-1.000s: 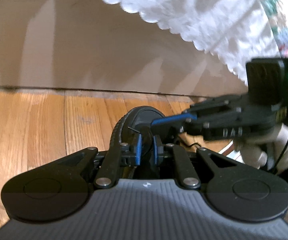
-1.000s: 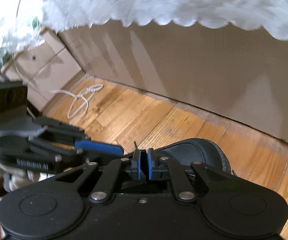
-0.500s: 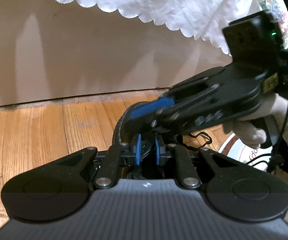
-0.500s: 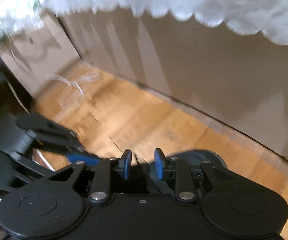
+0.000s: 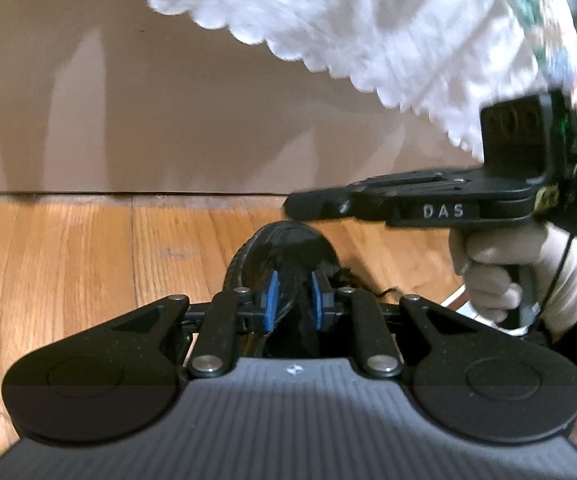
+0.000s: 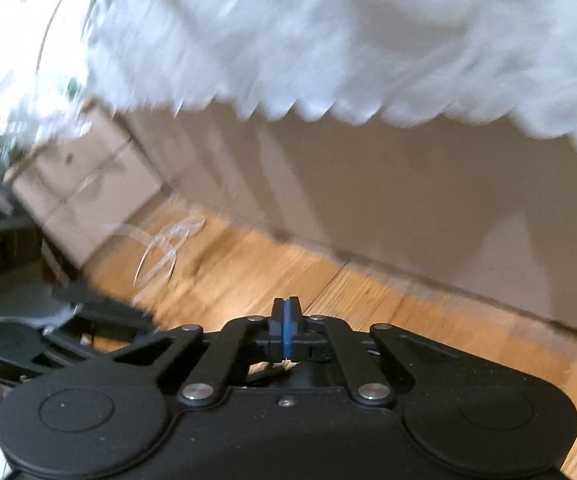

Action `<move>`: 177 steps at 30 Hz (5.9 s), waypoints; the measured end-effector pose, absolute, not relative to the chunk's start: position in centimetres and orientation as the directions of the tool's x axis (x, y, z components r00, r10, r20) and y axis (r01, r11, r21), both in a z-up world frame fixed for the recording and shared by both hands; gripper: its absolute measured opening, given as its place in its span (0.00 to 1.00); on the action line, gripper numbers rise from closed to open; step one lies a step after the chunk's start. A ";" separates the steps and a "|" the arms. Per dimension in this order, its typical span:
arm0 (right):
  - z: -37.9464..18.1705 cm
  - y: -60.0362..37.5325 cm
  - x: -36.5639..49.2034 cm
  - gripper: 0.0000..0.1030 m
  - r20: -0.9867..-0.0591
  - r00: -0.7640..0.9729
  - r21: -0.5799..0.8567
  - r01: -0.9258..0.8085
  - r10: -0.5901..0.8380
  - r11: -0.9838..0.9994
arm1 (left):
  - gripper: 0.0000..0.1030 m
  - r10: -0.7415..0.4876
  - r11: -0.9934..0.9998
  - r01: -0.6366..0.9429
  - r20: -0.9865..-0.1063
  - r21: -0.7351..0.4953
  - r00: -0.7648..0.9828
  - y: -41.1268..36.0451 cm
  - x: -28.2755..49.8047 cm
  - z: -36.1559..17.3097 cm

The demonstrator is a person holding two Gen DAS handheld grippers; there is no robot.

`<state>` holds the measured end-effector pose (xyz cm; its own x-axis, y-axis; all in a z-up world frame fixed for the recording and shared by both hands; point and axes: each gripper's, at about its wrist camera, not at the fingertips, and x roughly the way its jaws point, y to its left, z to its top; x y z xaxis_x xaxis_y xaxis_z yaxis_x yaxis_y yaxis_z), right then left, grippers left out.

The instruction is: Lace up shoes with both hands

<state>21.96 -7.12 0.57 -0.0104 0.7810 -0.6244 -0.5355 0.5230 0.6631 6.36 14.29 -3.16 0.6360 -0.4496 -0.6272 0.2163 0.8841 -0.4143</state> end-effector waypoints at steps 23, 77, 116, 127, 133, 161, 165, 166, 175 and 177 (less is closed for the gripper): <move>-1.5 -14.7 22.0 0.25 -0.893 0.102 0.367 -0.398 0.438 0.841 | 0.00 -0.432 0.827 0.032 -0.598 -0.562 0.675 14.5 8.6 -3.8; -6.2 -10.3 17.8 0.34 -0.933 0.082 0.213 -0.660 0.351 0.721 | 0.00 -0.223 0.948 0.177 -0.156 -0.265 0.962 13.2 -0.7 21.3; 1.9 -11.1 17.1 0.10 -0.536 0.014 0.684 -0.579 0.844 0.444 | 0.01 -0.487 0.784 0.044 -0.571 -0.619 0.661 14.6 8.5 -2.4; 2.8 -8.6 14.9 0.21 -0.585 0.063 0.519 -0.737 0.808 0.434 | 0.01 -0.553 0.716 0.042 -0.530 -0.697 0.643 14.5 8.3 -2.3; 3.4 -8.1 15.1 0.04 -0.569 0.105 0.534 -0.707 0.815 0.464 | 0.07 -0.507 0.724 0.016 -0.516 -0.690 0.691 16.0 8.1 -1.4; 0.3 -7.9 15.6 0.05 -0.634 -0.091 0.618 -0.656 0.768 0.433 | 0.16 -0.535 0.670 -0.170 -0.629 -0.722 0.564 19.3 6.9 -8.1; 0.3 -6.4 15.6 0.05 -0.669 -0.105 0.596 -0.667 0.736 0.446 | 0.16 -0.562 0.597 -0.205 -0.586 -0.776 0.583 19.9 6.3 -9.1; 0.2 -6.0 15.6 0.05 -0.684 -0.109 0.584 -0.675 0.722 0.451 | 0.16 -0.562 0.600 -0.201 -0.587 -0.774 0.583 19.8 6.2 -9.0; 0.5 -3.7 15.7 0.04 -0.756 -0.139 0.517 -0.726 0.639 0.454 | 0.16 -0.532 0.671 -0.158 -0.619 -0.725 0.578 18.8 6.4 -8.1; 0.4 -3.8 15.7 0.04 -0.753 -0.139 0.518 -0.728 0.643 0.449 | 0.15 -0.525 0.687 -0.147 -0.626 -0.712 0.576 18.6 6.5 -7.9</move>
